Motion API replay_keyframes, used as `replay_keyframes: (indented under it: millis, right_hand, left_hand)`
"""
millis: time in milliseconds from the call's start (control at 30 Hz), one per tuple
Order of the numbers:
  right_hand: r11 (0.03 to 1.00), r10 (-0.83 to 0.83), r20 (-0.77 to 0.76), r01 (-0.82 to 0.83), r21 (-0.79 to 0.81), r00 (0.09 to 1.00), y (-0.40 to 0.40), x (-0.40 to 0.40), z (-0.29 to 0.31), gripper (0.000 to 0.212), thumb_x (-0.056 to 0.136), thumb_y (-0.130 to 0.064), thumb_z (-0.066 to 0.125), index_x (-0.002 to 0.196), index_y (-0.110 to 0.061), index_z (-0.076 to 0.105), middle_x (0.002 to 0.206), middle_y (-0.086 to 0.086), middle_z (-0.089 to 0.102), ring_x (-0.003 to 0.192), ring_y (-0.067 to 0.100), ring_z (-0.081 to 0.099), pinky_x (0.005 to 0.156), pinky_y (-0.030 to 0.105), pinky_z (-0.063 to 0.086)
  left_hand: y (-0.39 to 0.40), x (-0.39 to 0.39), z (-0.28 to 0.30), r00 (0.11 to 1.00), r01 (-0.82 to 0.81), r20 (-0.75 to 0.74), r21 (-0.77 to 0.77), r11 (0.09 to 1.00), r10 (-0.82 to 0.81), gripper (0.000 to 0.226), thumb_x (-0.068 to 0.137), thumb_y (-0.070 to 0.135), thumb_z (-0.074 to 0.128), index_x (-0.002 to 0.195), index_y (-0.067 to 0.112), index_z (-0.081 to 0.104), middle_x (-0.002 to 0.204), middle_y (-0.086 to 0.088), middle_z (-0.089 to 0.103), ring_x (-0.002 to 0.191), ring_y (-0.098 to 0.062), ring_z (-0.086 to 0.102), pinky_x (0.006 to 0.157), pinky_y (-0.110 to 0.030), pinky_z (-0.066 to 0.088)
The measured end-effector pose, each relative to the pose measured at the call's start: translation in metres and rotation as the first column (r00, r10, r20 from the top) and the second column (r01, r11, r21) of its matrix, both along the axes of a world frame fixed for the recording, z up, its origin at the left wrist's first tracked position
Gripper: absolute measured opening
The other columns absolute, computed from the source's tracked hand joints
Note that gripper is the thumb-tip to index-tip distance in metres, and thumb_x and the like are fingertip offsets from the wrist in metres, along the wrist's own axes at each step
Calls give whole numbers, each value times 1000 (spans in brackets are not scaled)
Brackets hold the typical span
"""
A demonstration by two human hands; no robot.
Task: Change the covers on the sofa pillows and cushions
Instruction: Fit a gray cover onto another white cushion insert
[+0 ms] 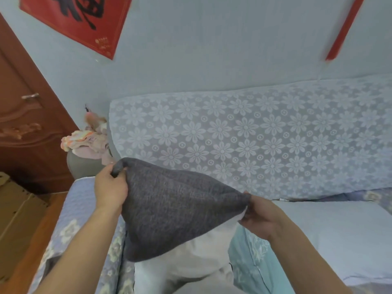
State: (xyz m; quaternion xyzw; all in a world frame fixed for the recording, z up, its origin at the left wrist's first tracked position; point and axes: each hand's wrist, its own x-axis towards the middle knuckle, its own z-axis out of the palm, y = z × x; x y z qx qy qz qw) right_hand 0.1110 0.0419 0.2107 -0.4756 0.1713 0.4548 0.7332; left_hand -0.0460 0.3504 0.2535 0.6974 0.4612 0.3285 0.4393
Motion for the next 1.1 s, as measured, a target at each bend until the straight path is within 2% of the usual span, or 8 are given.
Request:
replay_keyframes:
  millis: [100, 200, 400, 500, 733, 867, 967, 1100]
  right_hand:
    - [990, 47, -71, -37, 135, 996, 3, -11, 2, 29, 98, -9, 55, 120, 4, 68, 121, 18, 67, 117, 30, 61, 92, 41, 56]
    - [977, 94, -110, -70, 202, 989, 16, -23, 7, 34, 90, -18, 65, 121, -3, 62, 100, 9, 68, 89, 22, 66, 72, 32, 57]
    - [941, 161, -60, -135, 311, 985, 47, -44, 20, 34, 99, -23, 52, 123, -1, 64, 109, 16, 66, 101, 26, 65, 91, 40, 55]
    - [947, 159, -56, -136, 291, 986, 51, -47, 22, 27, 98, -20, 54, 117, -4, 65, 101, 14, 65, 103, 27, 63, 106, 47, 48]
    - [955, 133, -55, -113, 275, 990, 47, -39, 24, 20, 96, -13, 53, 106, -4, 67, 92, 14, 69, 95, 29, 69, 107, 56, 44]
    - [948, 62, -88, -31, 317, 994, 49, -44, 23, 21, 98, -10, 50, 107, 1, 66, 98, 19, 70, 95, 32, 72, 91, 50, 57]
    - [902, -18, -165, 88, 422, 986, 46, -43, 31, 27, 97, -9, 50, 114, 6, 65, 103, 21, 72, 88, 32, 74, 72, 45, 62]
    - [919, 96, -123, -41, 392, 988, 44, -52, 25, 44, 100, -17, 45, 138, 4, 52, 136, 25, 57, 123, 36, 59, 99, 47, 53]
  left_hand:
    - [1, 4, 4, 996, -8, -86, 128, 992, 20, 13, 98, 11, 56, 106, 10, 67, 99, -12, 62, 103, -37, 59, 77, -39, 44]
    - [-31, 5, 16, 986, -34, -133, 426, 904, 100, 37, 94, 13, 61, 130, 14, 56, 127, -16, 48, 121, -35, 43, 104, -45, 38]
    - [-146, -12, -26, 846, 515, -372, 755, 405, -382, 15, 87, 27, 69, 97, 17, 64, 94, -1, 55, 84, -23, 52, 69, -40, 45]
    - [-122, -9, -37, 877, 479, -371, 726, 494, -305, 16, 90, 26, 62, 103, 16, 65, 99, -1, 60, 85, -24, 55, 68, -41, 49]
    - [-86, -21, -49, 825, 565, -499, 727, 390, -266, 28, 87, 10, 60, 113, 11, 71, 108, -5, 66, 96, -29, 63, 74, -40, 51]
    - [-99, -27, -35, 870, 441, -299, 827, 349, -393, 23, 95, 7, 52, 104, 9, 73, 87, -7, 63, 81, -28, 59, 70, -38, 44]
    - [-147, -38, -40, 729, 589, -321, 744, 315, -604, 20, 92, 9, 56, 100, 18, 72, 85, 1, 57, 78, -20, 52, 69, -32, 38]
    - [-147, -33, -45, 744, 649, -406, 624, 434, -530, 16, 86, 15, 61, 95, 25, 70, 95, 13, 51, 85, -16, 55, 71, -35, 45]
